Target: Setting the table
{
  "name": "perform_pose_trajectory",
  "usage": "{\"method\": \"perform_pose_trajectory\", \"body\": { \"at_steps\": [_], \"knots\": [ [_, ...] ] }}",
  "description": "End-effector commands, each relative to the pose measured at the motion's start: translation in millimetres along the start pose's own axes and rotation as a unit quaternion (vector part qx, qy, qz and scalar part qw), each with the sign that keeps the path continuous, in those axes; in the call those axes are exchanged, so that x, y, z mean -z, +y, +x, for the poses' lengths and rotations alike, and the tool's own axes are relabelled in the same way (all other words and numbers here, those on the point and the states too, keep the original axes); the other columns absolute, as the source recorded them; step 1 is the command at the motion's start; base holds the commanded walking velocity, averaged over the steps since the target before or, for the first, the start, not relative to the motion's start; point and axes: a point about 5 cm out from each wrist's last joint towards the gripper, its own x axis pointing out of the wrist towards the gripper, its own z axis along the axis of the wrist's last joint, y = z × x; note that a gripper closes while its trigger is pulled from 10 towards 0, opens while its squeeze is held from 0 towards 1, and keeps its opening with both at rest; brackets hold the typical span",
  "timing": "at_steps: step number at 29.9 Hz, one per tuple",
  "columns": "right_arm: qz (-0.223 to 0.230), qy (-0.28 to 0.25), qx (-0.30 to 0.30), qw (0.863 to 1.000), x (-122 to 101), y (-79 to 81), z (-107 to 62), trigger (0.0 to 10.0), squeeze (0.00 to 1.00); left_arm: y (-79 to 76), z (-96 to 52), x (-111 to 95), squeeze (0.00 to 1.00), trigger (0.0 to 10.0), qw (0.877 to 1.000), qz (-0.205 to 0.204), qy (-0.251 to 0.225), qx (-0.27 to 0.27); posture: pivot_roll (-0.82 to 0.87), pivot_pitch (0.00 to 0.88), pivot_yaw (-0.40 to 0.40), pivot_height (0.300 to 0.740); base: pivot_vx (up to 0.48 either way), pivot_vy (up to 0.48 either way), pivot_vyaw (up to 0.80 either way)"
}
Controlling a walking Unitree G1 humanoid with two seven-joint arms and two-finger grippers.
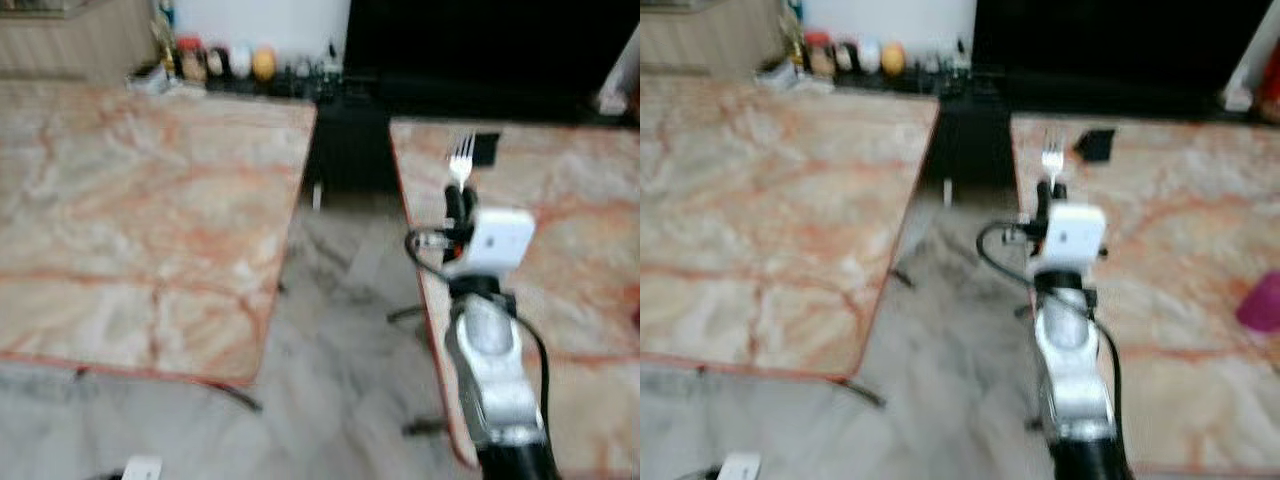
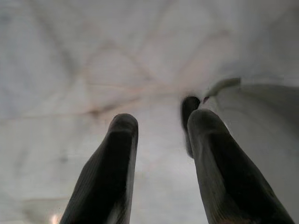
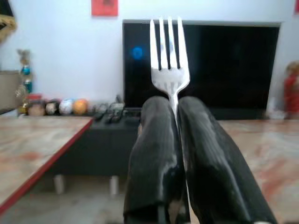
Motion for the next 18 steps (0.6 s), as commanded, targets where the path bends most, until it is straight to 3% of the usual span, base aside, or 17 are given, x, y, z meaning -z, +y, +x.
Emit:
{"method": "perform_pose_trajectory", "body": {
  "at_steps": [1, 18],
  "knots": [
    [0.011, -0.021, -0.004, 1.0, -11.0, 5.7, 2.9, 10.0, 0.0, 5.0, -1.1, 2.9, 0.0, 10.0, 1.0, -0.002, 0.003, -0.005, 0.03, 0.0, -0.031, 0.711, 0.0, -0.375, 0.0],
    [0.005, -0.032, 0.007, 0.999, -17.2, -1.4, 6.1, 10.0, 0.0, 5.0, -1.1, 3.3, 0.0, 10.0, 1.0, -0.005, 0.004, -0.006, 0.04, 0.0, -0.034, 0.711, 0.0, -0.378, 0.0]
  ]
}}
